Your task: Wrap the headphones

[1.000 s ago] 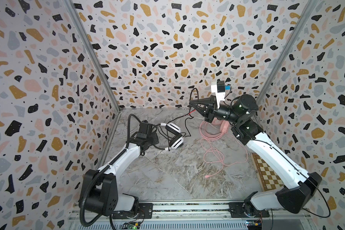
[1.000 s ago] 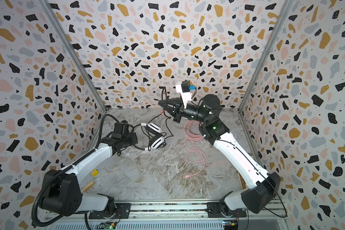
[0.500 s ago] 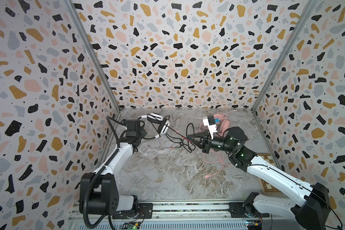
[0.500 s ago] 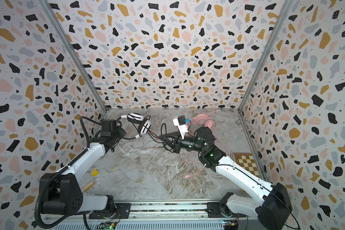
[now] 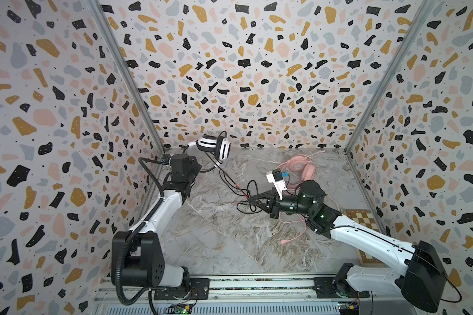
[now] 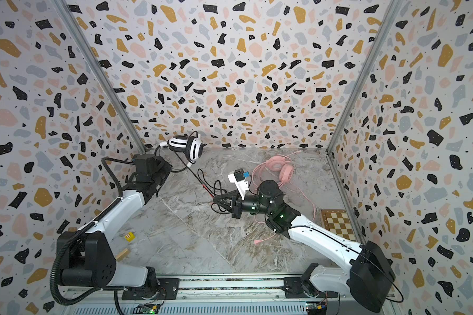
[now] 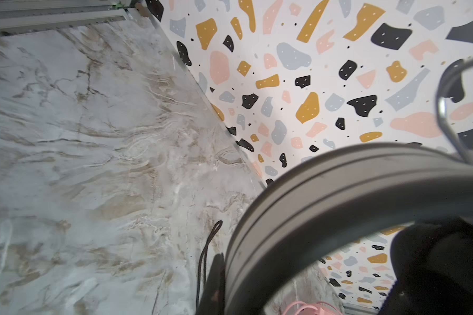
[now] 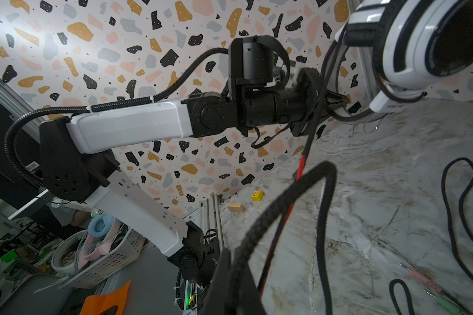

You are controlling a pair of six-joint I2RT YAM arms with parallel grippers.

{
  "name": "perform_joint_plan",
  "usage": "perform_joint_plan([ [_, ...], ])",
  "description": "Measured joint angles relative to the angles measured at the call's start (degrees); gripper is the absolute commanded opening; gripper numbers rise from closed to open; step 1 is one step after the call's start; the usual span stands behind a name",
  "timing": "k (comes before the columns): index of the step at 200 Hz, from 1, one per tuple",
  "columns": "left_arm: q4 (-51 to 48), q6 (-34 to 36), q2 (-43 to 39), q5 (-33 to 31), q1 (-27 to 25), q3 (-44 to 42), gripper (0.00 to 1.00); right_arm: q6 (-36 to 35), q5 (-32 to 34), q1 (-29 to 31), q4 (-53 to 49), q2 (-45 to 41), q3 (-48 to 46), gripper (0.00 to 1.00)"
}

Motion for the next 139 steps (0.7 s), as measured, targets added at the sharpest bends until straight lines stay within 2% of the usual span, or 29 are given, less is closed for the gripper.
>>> perform_joint_plan([
  [26,0.37,0.11,-3.08,2.78,-0.61,-0.83,0.00,0.00,-1.51,-1.75,2.45,3.65,0.02,0.00],
  [68,2.78,1.09,-6.45,11.82,-1.16,-1.95,0.00,-0.22,-2.82,-8.11,3.85,6.80,0.02,0.00],
  [114,6.21,3.76,-6.73,26.18,-1.18,-2.03,0.00,-0.37,-3.02,-15.98,5.16,6.97,0.02,0.00],
  [139,5.77,8.66,-6.97,34.51,-1.18,-2.01,0.00,-0.72,-3.19,-20.31,5.66,7.32,0.44,0.00],
])
